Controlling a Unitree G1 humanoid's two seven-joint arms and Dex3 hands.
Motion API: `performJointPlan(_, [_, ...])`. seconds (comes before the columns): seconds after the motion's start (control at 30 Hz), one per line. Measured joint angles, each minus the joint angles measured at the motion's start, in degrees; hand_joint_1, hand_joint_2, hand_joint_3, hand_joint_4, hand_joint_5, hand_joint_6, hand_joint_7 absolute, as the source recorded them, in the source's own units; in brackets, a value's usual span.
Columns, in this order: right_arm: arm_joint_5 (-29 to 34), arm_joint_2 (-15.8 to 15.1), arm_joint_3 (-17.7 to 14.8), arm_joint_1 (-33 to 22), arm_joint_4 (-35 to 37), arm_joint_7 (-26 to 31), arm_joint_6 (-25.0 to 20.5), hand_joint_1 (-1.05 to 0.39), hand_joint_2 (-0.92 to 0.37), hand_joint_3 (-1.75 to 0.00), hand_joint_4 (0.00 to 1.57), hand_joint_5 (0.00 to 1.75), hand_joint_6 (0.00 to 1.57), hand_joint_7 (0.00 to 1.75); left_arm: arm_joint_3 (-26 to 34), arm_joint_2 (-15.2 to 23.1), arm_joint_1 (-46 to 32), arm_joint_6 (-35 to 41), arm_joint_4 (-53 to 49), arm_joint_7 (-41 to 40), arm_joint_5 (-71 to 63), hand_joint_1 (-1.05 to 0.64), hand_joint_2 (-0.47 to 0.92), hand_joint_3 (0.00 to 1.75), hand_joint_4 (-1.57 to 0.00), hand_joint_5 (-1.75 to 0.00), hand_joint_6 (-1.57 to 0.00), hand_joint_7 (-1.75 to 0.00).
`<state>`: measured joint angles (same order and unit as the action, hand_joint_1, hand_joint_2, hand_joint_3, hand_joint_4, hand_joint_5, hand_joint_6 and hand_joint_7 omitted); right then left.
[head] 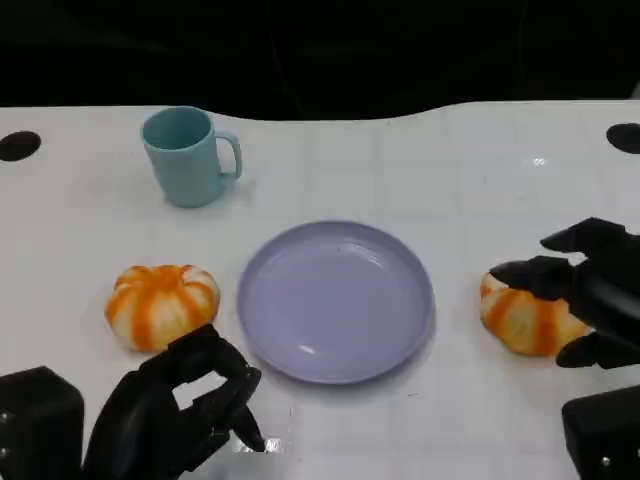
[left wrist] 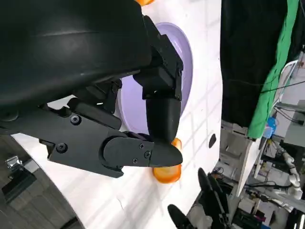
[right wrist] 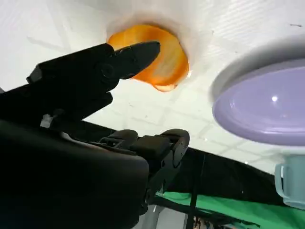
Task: Grasp the bread from the table and place it into the plate.
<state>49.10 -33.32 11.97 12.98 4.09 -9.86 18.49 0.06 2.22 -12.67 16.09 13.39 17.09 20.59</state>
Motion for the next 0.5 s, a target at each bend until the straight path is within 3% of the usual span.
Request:
performJointPlan(0.23, [1.19, 0.62, 4.99, 4.59, 7.87, 0.48, -0.64, -0.43, -0.78, 0.0, 0.33, 0.16, 0.42, 0.01, -0.11, -0.07, -0.15, 0.06, 0.13, -0.01, -0.02, -0.56, 0.92, 0.28, -0.73, -1.75, -0.62, -1.64])
performJointPlan(0.5, [3.2, 2.26, 10.02, 10.14, 17.04, 1.59, -2.3, -0.38, -0.76, 0.0, 0.41, 0.11, 0.45, 0.01, -0.24, -0.21, -0.38, 0.12, 0.48, -0.04, -0.03, -0.56, 0.92, 0.27, -0.73, -1.75, -0.61, -1.64])
